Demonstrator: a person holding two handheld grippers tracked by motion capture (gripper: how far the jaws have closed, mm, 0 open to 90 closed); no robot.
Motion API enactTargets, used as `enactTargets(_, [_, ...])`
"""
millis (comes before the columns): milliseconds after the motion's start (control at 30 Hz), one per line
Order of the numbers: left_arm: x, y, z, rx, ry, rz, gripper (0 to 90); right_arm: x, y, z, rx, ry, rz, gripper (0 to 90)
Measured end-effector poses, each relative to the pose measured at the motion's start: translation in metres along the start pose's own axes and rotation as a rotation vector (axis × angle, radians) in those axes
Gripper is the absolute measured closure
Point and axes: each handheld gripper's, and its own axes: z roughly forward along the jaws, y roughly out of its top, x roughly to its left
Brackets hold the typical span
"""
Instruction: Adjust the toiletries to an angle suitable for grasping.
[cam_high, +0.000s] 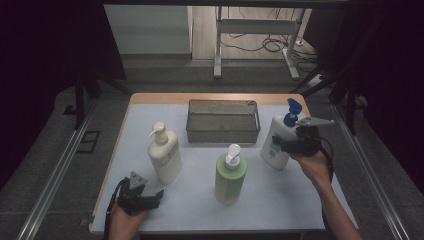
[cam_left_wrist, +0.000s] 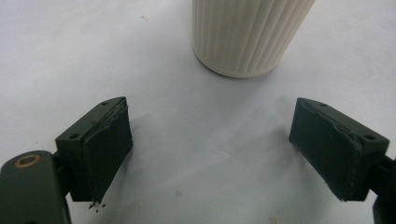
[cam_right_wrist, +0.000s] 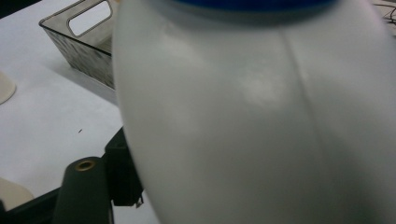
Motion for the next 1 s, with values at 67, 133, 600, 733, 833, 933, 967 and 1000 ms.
enactTargets(67, [0.000, 0.000, 0.000, 0.000, 0.000, 0.000, 12.7, 0.000, 0.000, 0.001, -0.003, -0.005, -0.003, 33.5])
enactTargets(133, [0.000, 0.000, 0.000, 0.000, 0.000, 0.000, 12.7, 0.001, 0.001, 0.001, -0.001, -0.014, 0.001, 36.0])
enactTargets(600, [0.000, 0.000, 0.000, 0.001, -0.001, -0.001, 12.7, 0.004, 0.000, -0.005, 0.010, -0.050, 0.012, 38.4])
enactTargets(733, [0.000, 0.000, 0.000, 0.001, -0.002, -0.001, 12.7, 0.009, 0.003, -0.010, 0.030, -0.045, 0.010, 38.7])
enactTargets(833, [0.000, 0.000, 0.000, 0.001, -0.001, -0.001, 12.7, 0.011, 0.007, -0.014, 0.032, -0.038, 0.005, 38.7])
enactTargets(933, [0.000, 0.000, 0.000, -0.002, -0.002, -0.004, 12.7, 0.015, 0.014, -0.019, 0.029, -0.032, 0.008, 38.7])
enactTargets(967, [0.000, 0.000, 0.000, 0.001, -0.002, -0.001, 12.7, 0.016, 0.016, -0.021, 0.028, -0.029, 0.006, 38.7])
enactTargets(1000, [0.000, 0.000, 0.000, 0.001, -0.002, -0.001, 12.7, 0.017, 0.018, -0.023, 0.023, -0.027, 0.005, 38.8])
